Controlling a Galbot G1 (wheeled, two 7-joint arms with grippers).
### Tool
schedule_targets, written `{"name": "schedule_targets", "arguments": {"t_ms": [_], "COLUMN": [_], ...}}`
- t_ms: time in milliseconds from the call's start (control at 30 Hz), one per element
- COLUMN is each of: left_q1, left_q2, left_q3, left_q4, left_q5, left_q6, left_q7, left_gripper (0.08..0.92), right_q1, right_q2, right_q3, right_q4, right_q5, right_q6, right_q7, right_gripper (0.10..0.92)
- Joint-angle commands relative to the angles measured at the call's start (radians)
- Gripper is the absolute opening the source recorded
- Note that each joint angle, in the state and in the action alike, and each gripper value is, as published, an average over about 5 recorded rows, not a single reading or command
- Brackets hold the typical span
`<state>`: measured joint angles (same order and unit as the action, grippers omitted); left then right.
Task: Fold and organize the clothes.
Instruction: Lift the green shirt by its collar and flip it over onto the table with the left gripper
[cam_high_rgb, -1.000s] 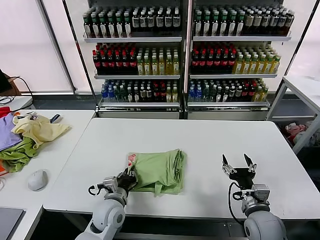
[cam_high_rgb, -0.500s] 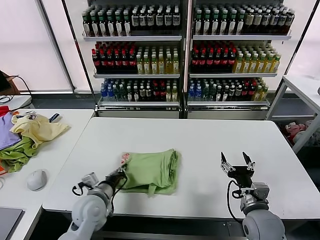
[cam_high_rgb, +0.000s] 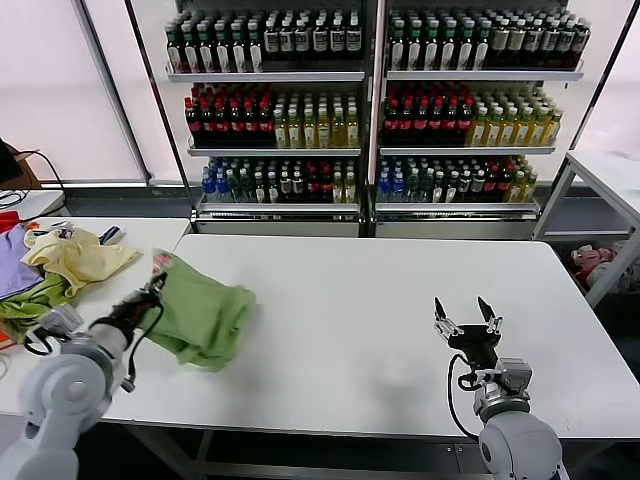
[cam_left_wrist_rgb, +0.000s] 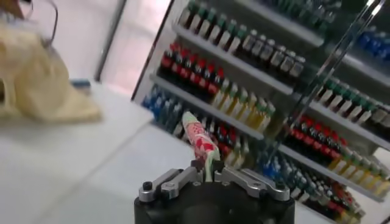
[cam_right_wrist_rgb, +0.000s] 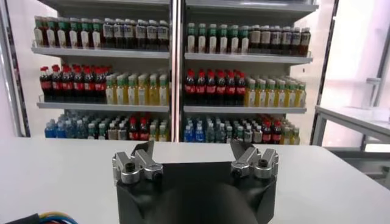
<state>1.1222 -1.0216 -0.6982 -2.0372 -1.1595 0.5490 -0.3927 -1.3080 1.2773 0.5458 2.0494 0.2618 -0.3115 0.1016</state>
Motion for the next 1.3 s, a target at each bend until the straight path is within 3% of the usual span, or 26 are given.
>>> {"name": "schedule_targets", "arguments": {"t_ms": [33, 267, 567, 733, 900, 1133, 1300], "left_q1": [-0.005, -0.051, -0.146, -0.171, -0.162, -0.088, 0.037], "left_q2": [0.024, -0.219, -0.373, -0.404, -0.415, -0.395, -0.327], "left_q3": [0.159, 0.553, 0.784, 0.815, 0.814, 0.746, 0.629], "left_q4": [-0.146, 0.054, 0.206, 0.242, 0.23, 0.115, -0.049], "left_q5": [0.324, 0.75, 0.956, 0.993, 0.993, 0.893, 0.855], "left_q6": [0.003, -0.042, -0.02, 0.01, -0.053, -0.165, -0.197], "left_q7": [0.024, 0.069, 0.077, 0.086, 0.107, 0.109, 0.106], "left_gripper": [0.133, 0.133, 0.133, 0.133, 0.168, 0.369, 0.525], "right_q1": [0.002, -0.01, 0.008, 0.02, 0.037, 0.074, 0.097], "right_q2": [-0.007, -0.023, -0.04, -0.043, -0.046, -0.032, 0.006], "right_q3": [0.002, 0.007, 0.011, 0.007, -0.007, -0.094, -0.235], "right_q4": [0.008, 0.012, 0.014, 0.006, -0.006, -0.026, -0.05], "right_q5": [0.004, 0.01, 0.028, 0.032, 0.037, 0.035, 0.019], "right_q6": [0.001, 0.005, 0.004, 0.002, 0.003, -0.004, -0.019], "right_q7": [0.0, -0.003, -0.004, -0.005, -0.005, 0.007, 0.045], "right_gripper": [0.823, 0.823, 0.823, 0.823, 0.823, 0.823, 0.823]}}
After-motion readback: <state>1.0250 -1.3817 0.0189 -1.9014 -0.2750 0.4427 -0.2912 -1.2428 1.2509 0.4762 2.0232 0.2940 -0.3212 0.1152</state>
